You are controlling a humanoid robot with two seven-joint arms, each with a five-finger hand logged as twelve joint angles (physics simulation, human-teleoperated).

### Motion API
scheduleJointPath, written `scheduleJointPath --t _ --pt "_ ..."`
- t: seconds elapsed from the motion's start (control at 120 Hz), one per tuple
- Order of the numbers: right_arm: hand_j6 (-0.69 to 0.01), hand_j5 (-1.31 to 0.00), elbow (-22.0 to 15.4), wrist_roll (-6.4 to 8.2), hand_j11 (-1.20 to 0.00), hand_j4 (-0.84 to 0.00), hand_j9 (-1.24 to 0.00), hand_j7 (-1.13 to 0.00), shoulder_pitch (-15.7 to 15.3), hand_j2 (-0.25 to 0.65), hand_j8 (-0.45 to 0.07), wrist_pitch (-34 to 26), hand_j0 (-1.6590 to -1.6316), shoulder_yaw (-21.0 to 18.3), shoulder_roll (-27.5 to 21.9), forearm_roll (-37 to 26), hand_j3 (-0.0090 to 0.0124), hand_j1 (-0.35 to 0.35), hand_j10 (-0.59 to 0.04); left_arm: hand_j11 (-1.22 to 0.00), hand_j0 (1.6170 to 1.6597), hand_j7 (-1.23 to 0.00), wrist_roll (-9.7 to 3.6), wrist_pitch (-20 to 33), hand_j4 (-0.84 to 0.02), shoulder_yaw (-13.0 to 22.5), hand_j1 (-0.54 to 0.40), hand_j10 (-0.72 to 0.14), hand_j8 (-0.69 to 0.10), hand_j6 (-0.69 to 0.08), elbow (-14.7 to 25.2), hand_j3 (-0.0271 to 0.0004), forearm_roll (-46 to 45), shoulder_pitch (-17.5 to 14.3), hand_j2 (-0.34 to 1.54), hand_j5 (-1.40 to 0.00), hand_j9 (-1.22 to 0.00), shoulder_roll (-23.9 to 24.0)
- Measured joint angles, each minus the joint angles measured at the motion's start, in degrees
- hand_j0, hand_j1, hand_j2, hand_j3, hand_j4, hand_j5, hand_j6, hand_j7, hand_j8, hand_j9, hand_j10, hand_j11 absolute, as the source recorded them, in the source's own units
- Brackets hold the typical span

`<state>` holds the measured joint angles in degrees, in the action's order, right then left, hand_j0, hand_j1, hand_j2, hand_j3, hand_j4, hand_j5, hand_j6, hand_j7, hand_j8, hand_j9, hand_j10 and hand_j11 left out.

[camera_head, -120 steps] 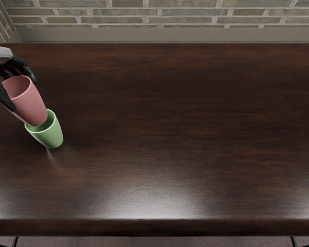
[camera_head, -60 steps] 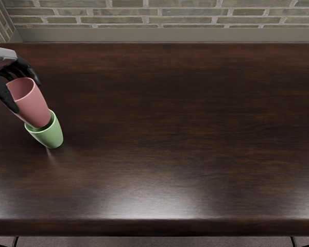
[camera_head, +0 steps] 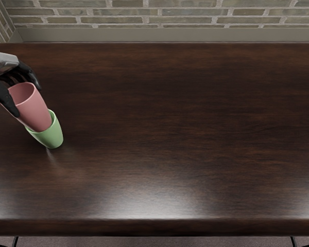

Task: Pick up cup and place in cup with left hand

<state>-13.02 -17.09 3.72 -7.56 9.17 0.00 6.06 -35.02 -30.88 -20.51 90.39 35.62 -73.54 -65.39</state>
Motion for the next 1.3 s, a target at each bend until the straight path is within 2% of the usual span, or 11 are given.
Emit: scheduleJointPath --t 0.367,0.817,1.15,1.167,1.192,1.3 --pt "-0.029 -0.04 0.01 -0.04 -0.04 -0.029 -0.04 -0.04 0.05 -0.006 -0.029 0.00 -1.6581 0.05 0.00 0.02 0.0000 -0.314 -0.029 -0.75 1.6565 -0.77 0.00 -0.05 -0.514 0.12 -0.201 -0.342 -0.229 -0.268 -1.43 0.0000 0.46 -0.44 0.32 -0.78 -0.76 0.88" --pt "-0.029 -0.04 0.01 -0.15 -0.04 -0.029 -0.04 -0.04 0.14 -0.006 -0.029 0.00 -1.6581 0.05 0.00 0.05 0.0000 -0.314 -0.029 -0.78 1.6558 -0.79 0.00 -0.37 -0.500 0.25 -0.211 -0.325 -0.216 -0.248 -3.87 0.0000 2.34 0.75 0.35 -0.80 -0.79 2.46" --pt "-0.029 -0.04 0.01 -0.07 -0.04 -0.029 -0.04 -0.04 0.15 -0.006 -0.029 0.00 -1.6581 0.05 0.00 0.07 0.0000 -0.314 -0.029 -0.77 1.6563 -0.79 0.00 -0.27 -0.554 0.46 -0.212 -0.375 -0.244 -0.293 -3.83 0.0000 2.60 1.05 0.48 -0.79 -0.80 2.90" --pt "-0.029 -0.04 0.01 -0.07 -0.04 -0.029 -0.04 -0.04 0.15 -0.006 -0.029 0.00 -1.6581 0.04 0.00 0.07 0.0000 -0.314 -0.029 -0.77 1.6561 -0.80 -0.01 -0.29 -0.555 0.49 -0.203 -0.353 -0.244 -0.291 -3.83 0.0000 2.58 1.05 0.47 -0.80 -0.80 2.90" --pt "-0.029 -0.04 0.01 -0.06 -0.04 -0.029 -0.04 -0.04 0.15 -0.006 -0.029 0.00 -1.6581 0.05 0.00 0.08 0.0000 -0.314 -0.029 -0.77 1.6561 -0.79 -0.01 -0.24 -0.556 0.53 -0.194 -0.382 -0.251 -0.298 -3.83 0.0000 2.60 1.05 0.45 -0.79 -0.80 3.00" --pt "-0.029 -0.04 0.01 -0.05 -0.04 -0.029 -0.04 -0.04 0.15 -0.006 -0.029 0.00 -1.6581 0.04 0.00 0.08 0.0000 -0.314 -0.029 -0.77 1.6560 -0.78 0.00 -0.02 -0.565 0.64 -0.165 -0.395 -0.274 -0.322 -3.81 0.0000 2.60 1.05 0.42 -0.78 -0.78 3.45"
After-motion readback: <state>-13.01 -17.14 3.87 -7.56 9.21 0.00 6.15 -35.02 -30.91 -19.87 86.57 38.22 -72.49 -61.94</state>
